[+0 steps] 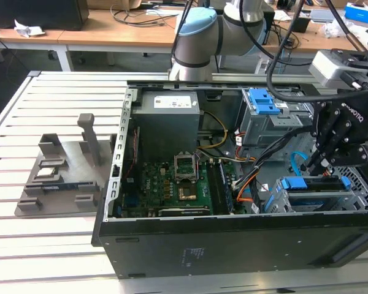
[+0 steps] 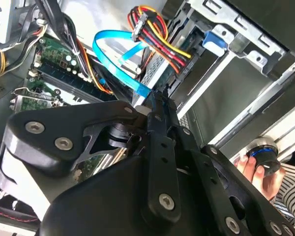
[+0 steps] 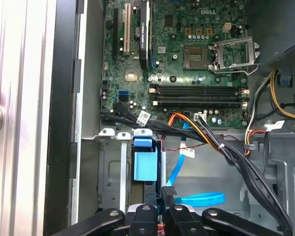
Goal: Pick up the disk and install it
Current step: 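Insert the second disk wire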
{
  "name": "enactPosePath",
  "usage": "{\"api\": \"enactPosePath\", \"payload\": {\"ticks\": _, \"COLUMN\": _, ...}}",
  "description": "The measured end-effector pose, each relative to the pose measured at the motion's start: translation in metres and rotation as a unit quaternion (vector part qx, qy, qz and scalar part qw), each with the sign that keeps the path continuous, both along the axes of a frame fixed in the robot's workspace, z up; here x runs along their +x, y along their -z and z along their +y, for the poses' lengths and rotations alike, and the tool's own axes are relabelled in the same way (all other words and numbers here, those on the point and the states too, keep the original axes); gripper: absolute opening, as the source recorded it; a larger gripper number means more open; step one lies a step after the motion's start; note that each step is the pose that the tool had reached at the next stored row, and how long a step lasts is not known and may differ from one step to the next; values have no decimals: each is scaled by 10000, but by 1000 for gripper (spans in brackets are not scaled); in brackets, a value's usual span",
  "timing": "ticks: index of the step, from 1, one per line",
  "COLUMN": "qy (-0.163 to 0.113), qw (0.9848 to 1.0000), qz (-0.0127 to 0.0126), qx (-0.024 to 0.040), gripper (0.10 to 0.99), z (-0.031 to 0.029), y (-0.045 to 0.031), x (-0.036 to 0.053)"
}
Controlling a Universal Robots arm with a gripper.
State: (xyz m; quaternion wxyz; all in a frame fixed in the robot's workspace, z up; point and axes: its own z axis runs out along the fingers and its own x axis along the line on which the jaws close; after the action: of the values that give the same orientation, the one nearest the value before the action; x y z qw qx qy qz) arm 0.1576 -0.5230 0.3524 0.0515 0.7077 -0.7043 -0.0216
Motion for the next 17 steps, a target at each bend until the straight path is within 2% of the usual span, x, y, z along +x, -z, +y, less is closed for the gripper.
{"api": "enactPosePath", "payload": {"ticks": 2, "qy": -1, "qw": 10000, "qz": 0, "qx": -8, "gripper": 161, "z": -9, "y": 38, "x": 35}}
{"api": "enactPosePath", "payload": {"ticks": 9, "qy": -4, "qw": 10000, "qz": 1, "qx": -8, "gripper": 161, "z": -18, "y": 82, "x": 104}}
{"api": "enactPosePath", "payload": {"ticks": 17, "qy": -6, "qw": 10000, "qz": 1, "qx": -10, "gripper": 161, "z": -43, "y": 138, "x": 105}}
